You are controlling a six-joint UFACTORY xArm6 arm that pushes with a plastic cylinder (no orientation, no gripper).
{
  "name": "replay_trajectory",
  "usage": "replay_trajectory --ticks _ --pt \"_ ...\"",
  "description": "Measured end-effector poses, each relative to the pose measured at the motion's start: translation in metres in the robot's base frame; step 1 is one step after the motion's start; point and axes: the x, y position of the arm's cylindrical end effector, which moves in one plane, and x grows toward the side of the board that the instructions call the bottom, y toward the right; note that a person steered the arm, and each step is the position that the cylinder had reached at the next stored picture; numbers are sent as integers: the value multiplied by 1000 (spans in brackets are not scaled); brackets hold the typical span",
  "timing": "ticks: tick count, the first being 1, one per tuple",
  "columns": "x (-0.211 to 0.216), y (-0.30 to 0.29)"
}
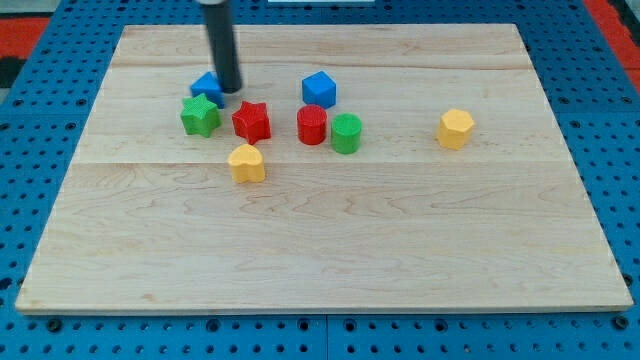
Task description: Push the green star to the bottom left of the board
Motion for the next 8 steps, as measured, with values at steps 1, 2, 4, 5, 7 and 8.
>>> replay_trajectory --ticks 1,2,4,5,7,8 --pt "10 -16" --pt "14 29" --pt "38 -8" --pt "55 -10" --pt "75 -47" --pt "79 -58"
